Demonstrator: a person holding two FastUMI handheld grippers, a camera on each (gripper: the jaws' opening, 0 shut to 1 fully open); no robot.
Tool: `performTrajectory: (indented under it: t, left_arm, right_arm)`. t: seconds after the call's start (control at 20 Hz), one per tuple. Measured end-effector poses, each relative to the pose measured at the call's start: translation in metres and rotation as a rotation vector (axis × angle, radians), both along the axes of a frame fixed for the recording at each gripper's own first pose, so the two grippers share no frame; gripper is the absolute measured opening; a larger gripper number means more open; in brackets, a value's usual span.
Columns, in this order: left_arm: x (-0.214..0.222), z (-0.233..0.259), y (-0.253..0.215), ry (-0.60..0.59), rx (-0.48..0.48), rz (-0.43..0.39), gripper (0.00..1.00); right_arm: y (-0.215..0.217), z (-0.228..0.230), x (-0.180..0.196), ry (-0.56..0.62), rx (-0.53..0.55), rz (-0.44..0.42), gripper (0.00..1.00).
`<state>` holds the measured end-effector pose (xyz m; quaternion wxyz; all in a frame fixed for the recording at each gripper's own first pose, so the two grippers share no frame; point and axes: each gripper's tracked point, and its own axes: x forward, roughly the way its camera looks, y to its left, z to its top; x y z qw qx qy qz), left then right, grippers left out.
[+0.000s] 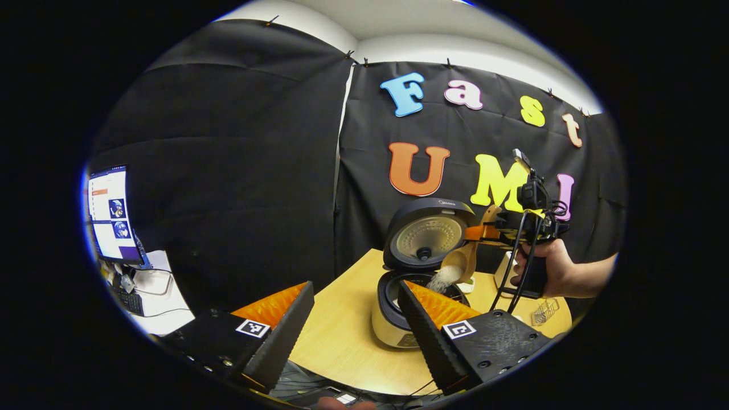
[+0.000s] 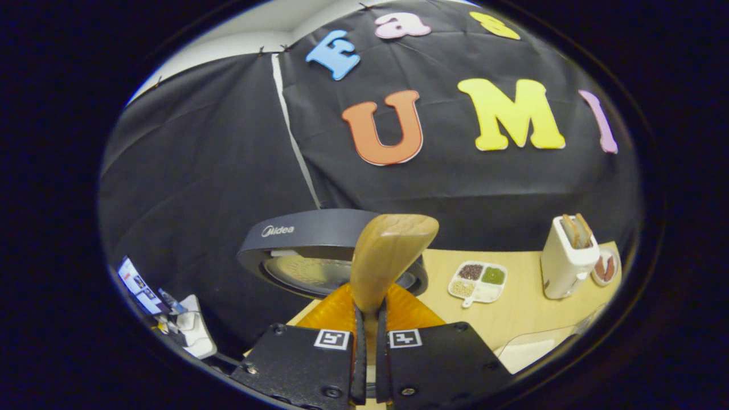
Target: Close the left gripper, press the button to open the rice cooker; take a wooden spoon from the chopstick holder with the right hand, scoop a spoonful of rice and pour it into the rice cooker, then put the wooden spoon back into the chopstick holder.
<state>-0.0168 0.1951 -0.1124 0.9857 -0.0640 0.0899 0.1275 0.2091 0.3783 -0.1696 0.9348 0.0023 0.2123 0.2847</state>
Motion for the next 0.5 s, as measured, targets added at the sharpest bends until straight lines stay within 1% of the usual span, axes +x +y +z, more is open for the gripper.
performTrajectory:
  t: [0.1,0.3,0.5]
  left_arm:
    - [0.002,-0.002,0.0,-0.003,0.01,-0.006,0.95]
    - [0.003,-0.002,-0.006,-0.013,-0.009,-0.024,0.95]
    - [0.004,0.0,-0.012,-0.018,-0.018,-0.043,0.95]
  right_arm:
    - [0.006,0.006,-0.004,-0.05,-0.038,0.026,0.12]
    - [0.009,0.019,-0.009,-0.151,-0.117,0.063,0.12]
    - [0.013,0.021,-0.015,-0.242,-0.194,0.099,0.12]
